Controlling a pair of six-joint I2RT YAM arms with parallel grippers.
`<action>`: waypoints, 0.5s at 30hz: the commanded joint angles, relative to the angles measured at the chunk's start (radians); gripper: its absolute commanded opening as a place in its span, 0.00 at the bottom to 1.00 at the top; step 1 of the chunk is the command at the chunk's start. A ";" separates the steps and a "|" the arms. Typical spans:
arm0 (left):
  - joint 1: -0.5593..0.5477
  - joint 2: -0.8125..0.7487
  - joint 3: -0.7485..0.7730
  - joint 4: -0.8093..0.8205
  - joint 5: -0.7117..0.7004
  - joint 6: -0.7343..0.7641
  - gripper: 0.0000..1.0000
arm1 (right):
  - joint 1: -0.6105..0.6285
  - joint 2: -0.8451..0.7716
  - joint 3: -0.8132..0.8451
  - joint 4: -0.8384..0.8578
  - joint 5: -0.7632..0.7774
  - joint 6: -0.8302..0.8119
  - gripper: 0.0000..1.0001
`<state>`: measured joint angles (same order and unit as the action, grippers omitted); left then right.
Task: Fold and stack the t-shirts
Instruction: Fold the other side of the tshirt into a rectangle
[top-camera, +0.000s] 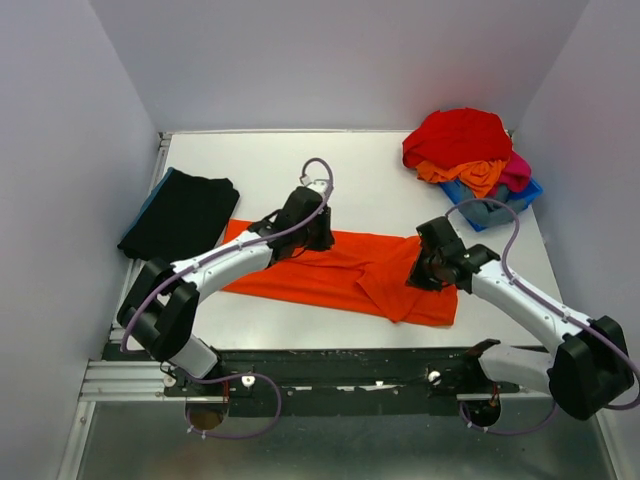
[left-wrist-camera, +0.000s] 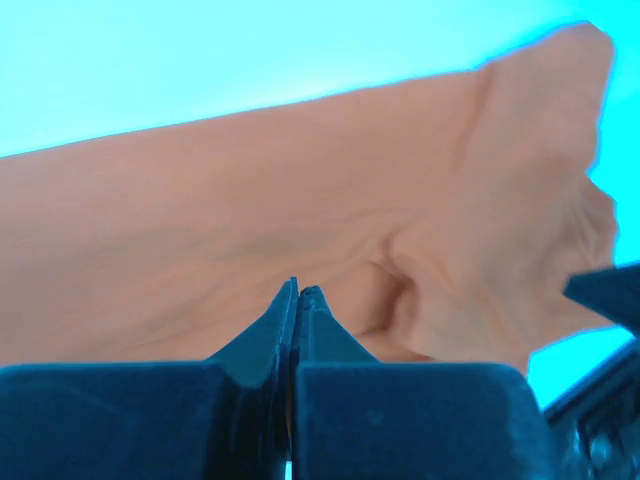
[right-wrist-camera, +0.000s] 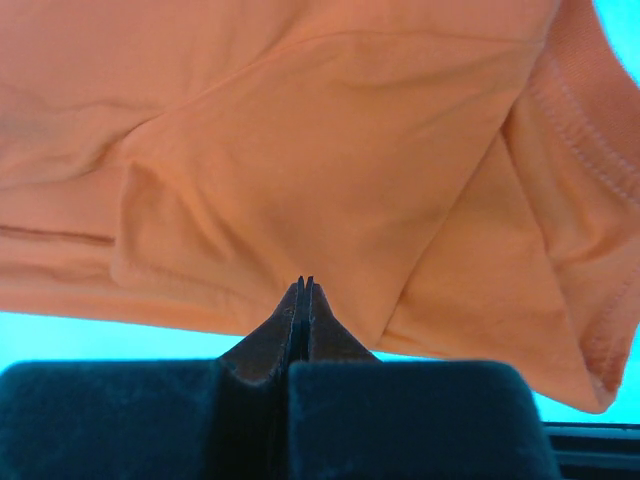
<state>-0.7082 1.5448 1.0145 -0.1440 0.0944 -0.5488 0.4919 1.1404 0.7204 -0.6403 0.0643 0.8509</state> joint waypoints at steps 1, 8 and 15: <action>0.088 -0.009 -0.028 -0.121 -0.284 0.012 0.00 | 0.007 0.064 0.051 -0.061 0.112 -0.015 0.01; 0.147 -0.035 -0.100 -0.157 -0.562 -0.186 0.00 | -0.004 0.154 0.099 -0.064 0.152 -0.003 0.01; 0.292 0.086 -0.044 -0.241 -0.527 -0.284 0.00 | -0.045 0.254 0.108 -0.036 0.155 0.019 0.01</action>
<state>-0.4805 1.5673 0.9417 -0.3264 -0.3904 -0.7353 0.4686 1.3476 0.8070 -0.6804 0.1692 0.8501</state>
